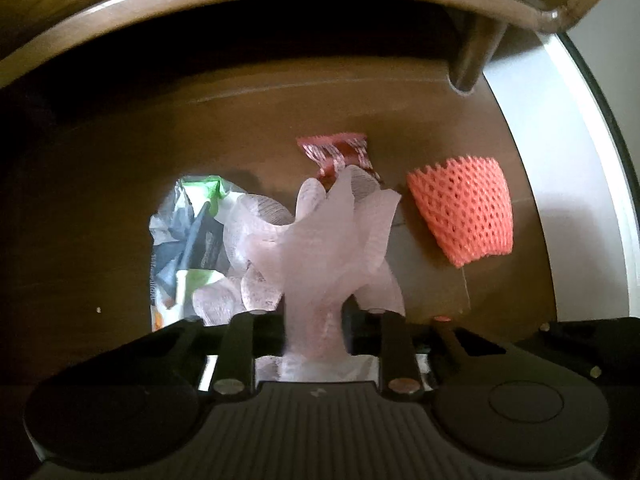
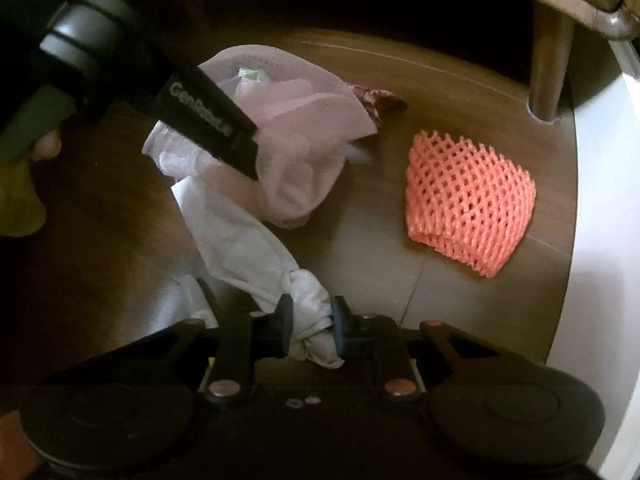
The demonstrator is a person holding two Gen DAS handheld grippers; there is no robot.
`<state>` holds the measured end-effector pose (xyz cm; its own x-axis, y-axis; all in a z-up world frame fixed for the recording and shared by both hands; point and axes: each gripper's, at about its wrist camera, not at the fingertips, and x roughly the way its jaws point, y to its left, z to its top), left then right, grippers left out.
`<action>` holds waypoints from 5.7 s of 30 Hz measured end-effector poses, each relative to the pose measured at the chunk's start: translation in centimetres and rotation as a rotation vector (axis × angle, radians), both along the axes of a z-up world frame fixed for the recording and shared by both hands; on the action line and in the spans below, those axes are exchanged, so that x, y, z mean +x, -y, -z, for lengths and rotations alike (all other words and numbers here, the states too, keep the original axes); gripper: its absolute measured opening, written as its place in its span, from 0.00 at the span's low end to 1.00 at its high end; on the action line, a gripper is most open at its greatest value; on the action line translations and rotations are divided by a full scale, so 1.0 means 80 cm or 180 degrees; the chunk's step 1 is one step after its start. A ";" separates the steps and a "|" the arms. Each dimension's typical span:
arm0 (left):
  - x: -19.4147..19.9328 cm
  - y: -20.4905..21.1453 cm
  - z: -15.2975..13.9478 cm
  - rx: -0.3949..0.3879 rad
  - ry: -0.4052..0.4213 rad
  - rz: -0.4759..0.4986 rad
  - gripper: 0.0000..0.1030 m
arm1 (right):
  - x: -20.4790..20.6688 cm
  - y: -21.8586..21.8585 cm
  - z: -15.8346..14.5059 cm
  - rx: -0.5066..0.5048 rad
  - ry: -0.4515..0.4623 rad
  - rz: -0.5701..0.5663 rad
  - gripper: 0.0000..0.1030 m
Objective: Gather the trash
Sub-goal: 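Grasp the pink mesh sponge with the left tool while the right tool grasps the white cloth, then lift the pink sponge and white cloth up over the teal trash bin, then open the left tool over the bin while the right tool releases the white cloth, then withdraw both tools from the bin and lower them under the nightstand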
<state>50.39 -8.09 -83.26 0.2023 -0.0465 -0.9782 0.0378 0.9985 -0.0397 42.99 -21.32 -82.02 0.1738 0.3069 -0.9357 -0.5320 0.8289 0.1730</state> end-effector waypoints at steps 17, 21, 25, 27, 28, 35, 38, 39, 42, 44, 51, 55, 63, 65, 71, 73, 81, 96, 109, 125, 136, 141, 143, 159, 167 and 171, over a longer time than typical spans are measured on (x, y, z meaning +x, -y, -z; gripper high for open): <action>-0.060 -0.022 -0.186 -0.0353 0.0022 -0.0325 0.15 | -0.056 0.054 -0.163 0.0024 -0.0088 0.1241 0.13; -0.078 -0.015 -0.282 -0.0411 0.0072 -0.0369 0.15 | -0.080 0.072 -0.262 0.0153 -0.0053 0.1666 0.13; -0.091 -0.005 -0.389 -0.0459 0.0196 -0.0350 0.15 | -0.089 0.082 -0.371 0.0300 0.0058 0.1855 0.13; -0.094 0.000 -0.437 -0.0483 0.0244 -0.0359 0.15 | -0.089 0.081 -0.425 0.0357 0.0139 0.1868 0.13; -0.097 0.002 -0.466 -0.0498 0.0270 -0.0359 0.15 | -0.089 0.080 -0.452 0.0380 0.0184 0.1870 0.13; -0.113 -0.006 -0.632 -0.0551 0.0489 -0.0393 0.15 | -0.092 0.070 -0.635 0.0651 0.0446 0.1955 0.13; -0.117 -0.007 -0.698 -0.0556 0.0607 -0.0325 0.15 | -0.087 0.058 -0.696 0.0692 0.0546 0.1929 0.13; -0.118 -0.007 -0.718 -0.0541 0.0655 -0.0310 0.15 | -0.087 0.055 -0.717 0.0714 0.0578 0.1921 0.13; -0.124 -0.010 -0.774 -0.0562 0.0766 -0.0305 0.16 | -0.085 0.042 -0.767 0.0717 0.0673 0.1909 0.13; -0.126 -0.012 -0.808 -0.0575 0.0836 -0.0290 0.16 | -0.091 0.034 -0.800 0.0728 0.0741 0.1925 0.13; -0.139 -0.025 -0.903 -0.0628 0.1036 -0.0205 0.16 | -0.101 0.011 -0.894 0.0717 0.0975 0.1962 0.13; -0.139 -0.037 -0.942 -0.0634 0.1185 -0.0147 0.16 | -0.093 -0.004 -0.933 0.0752 0.1123 0.2009 0.13; -0.106 -0.049 -1.003 -0.0522 0.1475 -0.0159 0.16 | -0.050 -0.024 -0.987 0.0790 0.1441 0.1910 0.13; -0.089 -0.049 -1.014 -0.0466 0.1544 -0.0175 0.16 | -0.031 -0.025 -0.993 0.0810 0.1503 0.1856 0.13; -0.017 -0.047 -1.028 -0.0289 0.1642 -0.0310 0.16 | 0.051 -0.023 -0.997 0.0857 0.1538 0.1680 0.13; 0.014 -0.049 -1.024 -0.0280 0.1606 -0.0352 0.16 | 0.086 -0.022 -0.993 0.0854 0.1512 0.1629 0.13; 0.141 -0.049 -1.011 -0.0188 0.1467 -0.0574 0.16 | 0.204 -0.028 -0.972 0.0604 0.1410 0.1446 0.13; 0.290 -0.051 -0.927 0.0218 0.0915 -0.0672 0.16 | 0.330 -0.072 -0.896 -0.0030 0.1184 0.0796 0.14; 0.320 -0.050 -0.859 0.0279 0.0441 -0.0546 0.16 | 0.340 -0.100 -0.876 -0.0173 0.1064 0.0237 0.18; 0.307 -0.054 -0.864 0.0118 0.0436 -0.0527 0.61 | 0.336 -0.088 -0.879 0.0083 0.0992 0.0203 0.38; 0.268 -0.057 -0.913 0.0155 0.0785 -0.0434 0.68 | 0.305 -0.067 -0.916 0.0351 0.1131 0.0349 0.52; 0.230 -0.062 -0.947 0.0053 0.0992 -0.0457 0.68 | 0.273 -0.057 -0.938 0.0477 0.1214 0.0408 0.56; 0.211 -0.064 -0.959 0.0004 0.1072 -0.0441 0.68 | 0.258 -0.053 -0.947 0.0531 0.1257 0.0423 0.57; -0.005 -0.085 -1.037 -0.0209 0.1691 -0.0048 0.74 | 0.074 -0.046 -0.995 0.0885 0.1559 0.0752 0.58; -0.117 -0.099 -1.040 -0.0190 0.1869 0.0175 0.77 | -0.022 -0.047 -0.991 0.0987 0.1619 0.0884 0.58; -0.153 -0.104 -1.027 -0.0203 0.1849 0.0166 0.79 | -0.058 -0.041 -0.981 0.1056 0.1597 0.0953 0.59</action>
